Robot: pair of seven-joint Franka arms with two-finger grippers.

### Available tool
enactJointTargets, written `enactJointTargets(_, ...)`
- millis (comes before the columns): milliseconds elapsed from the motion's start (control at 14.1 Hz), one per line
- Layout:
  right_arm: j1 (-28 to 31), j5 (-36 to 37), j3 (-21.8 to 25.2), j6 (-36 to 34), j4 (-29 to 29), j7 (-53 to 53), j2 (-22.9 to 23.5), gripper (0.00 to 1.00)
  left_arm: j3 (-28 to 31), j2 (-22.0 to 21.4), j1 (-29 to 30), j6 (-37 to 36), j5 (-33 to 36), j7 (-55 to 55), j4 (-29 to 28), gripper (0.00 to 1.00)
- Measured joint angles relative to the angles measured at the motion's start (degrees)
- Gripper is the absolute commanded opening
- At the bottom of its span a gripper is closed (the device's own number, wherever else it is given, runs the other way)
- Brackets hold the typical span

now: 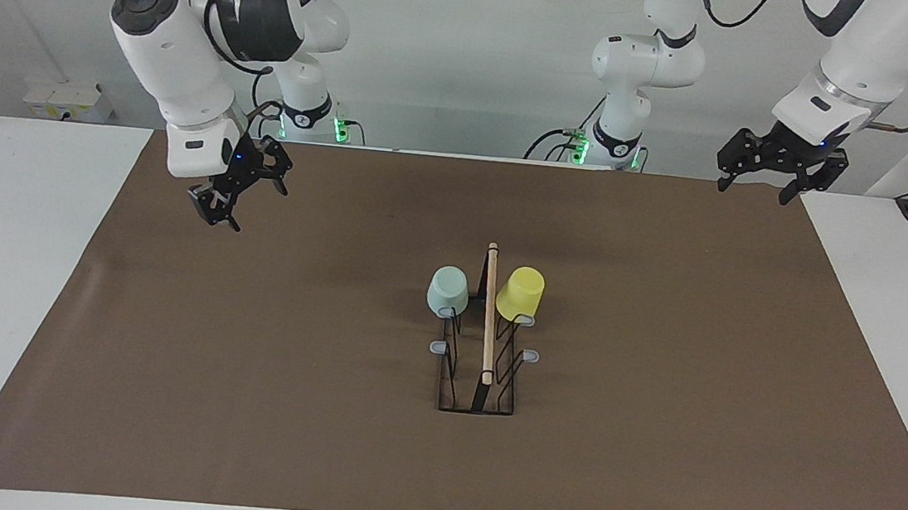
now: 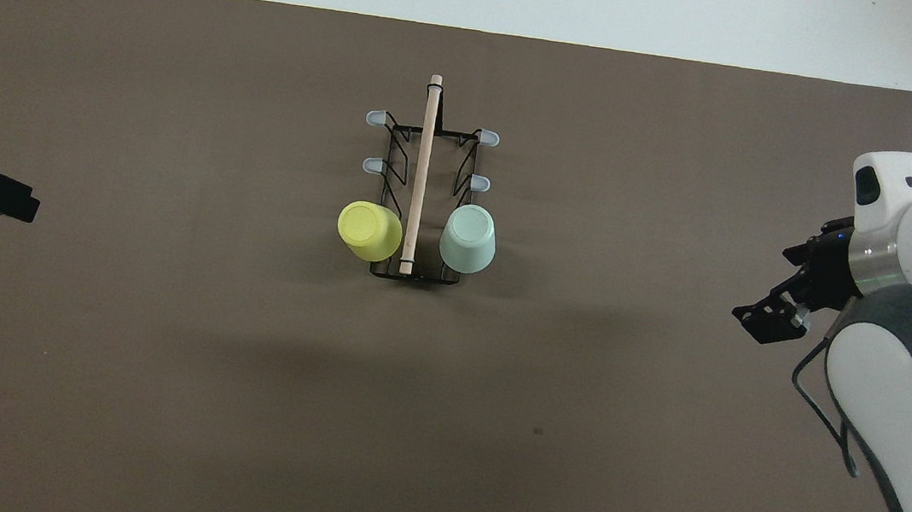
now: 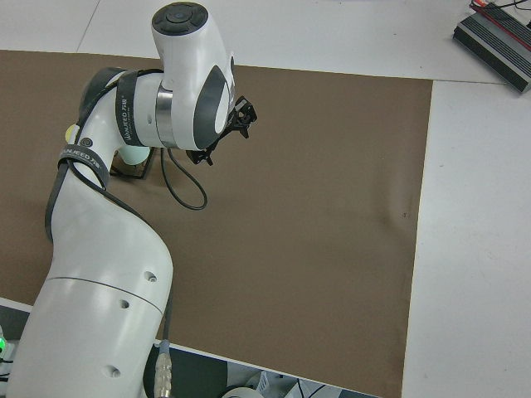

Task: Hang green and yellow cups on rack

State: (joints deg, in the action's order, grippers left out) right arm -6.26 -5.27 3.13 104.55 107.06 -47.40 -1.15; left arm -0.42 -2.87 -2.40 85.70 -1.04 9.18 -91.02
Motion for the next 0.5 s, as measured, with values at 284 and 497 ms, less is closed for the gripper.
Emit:
enactJointTargets(284, -1.1, 1.8, 2.3, -1.9, 0.0, 18.5, -0.8, 1.0, 0.0, -0.1, 0.0, 0.0, 0.0, -0.6, 0.0, 1.0)
enactJointTargets(497, -0.8, 4.0, -0.4, -2.0, -0.1, 33.1, -1.5, 1.0, 0.2, -0.1, -0.1, 0.0, 0.0, -0.7, 0.0, 1.0)
